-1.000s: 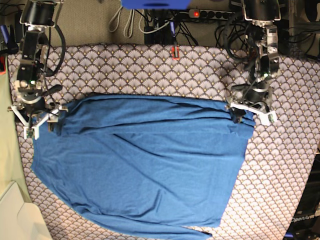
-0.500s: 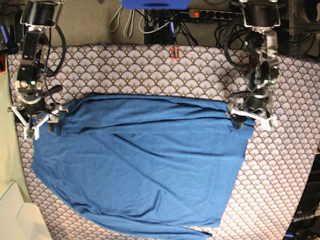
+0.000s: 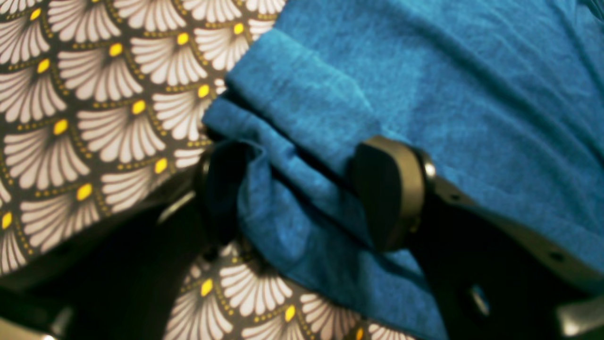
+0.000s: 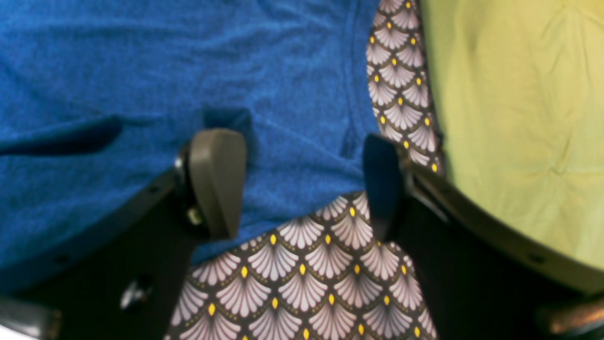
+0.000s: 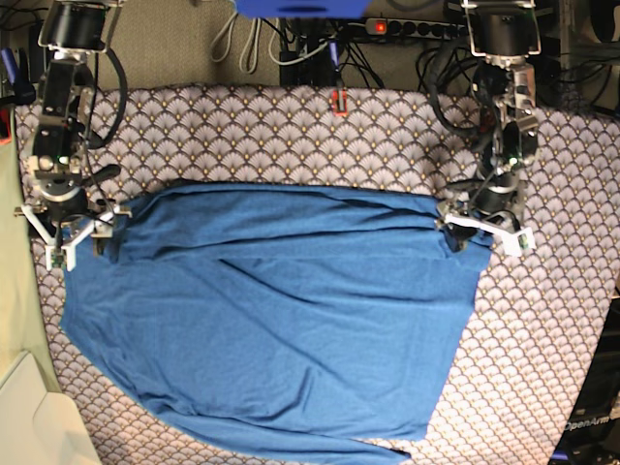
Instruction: Fold the T-shirt properly
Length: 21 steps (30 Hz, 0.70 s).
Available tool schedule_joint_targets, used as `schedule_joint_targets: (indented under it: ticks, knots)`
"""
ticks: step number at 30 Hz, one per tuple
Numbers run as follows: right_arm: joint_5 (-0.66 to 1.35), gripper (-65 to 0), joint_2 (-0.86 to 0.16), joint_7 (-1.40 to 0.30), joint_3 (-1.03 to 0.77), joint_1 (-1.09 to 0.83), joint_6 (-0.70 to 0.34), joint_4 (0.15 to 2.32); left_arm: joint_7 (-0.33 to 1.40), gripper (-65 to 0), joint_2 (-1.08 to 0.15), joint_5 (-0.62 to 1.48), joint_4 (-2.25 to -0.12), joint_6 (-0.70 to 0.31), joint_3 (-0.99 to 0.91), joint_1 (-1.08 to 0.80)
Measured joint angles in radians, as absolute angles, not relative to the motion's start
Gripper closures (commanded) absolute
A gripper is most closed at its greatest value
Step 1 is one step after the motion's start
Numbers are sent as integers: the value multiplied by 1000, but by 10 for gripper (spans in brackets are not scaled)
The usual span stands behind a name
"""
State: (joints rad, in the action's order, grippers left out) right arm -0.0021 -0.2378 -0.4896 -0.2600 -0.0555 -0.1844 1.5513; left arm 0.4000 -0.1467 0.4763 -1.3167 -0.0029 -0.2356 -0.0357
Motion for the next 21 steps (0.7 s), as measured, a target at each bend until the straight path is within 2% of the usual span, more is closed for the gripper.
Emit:
schedule_joint_targets:
  ticks: [4,10,16,21]
  knots:
    - [-2,-406,-238,-490,-261,-50,-184,1551,408,-236,-147,476,-1315,-3,-236,-36]
    - [-2,-408,-238,-487,-260,-56,-184,1550,412,0,-147,476,-1314,-3,-236,-38]
    - [-2,-408,-242,-480,-258,-71,-184,1498,412,-4,-147,476,-1314,-3,-236,-38]
    - [-2,-408,-257,-392,-257,-110,-184,1475,413,-4,-149,476,-1316,-3,-236,-38]
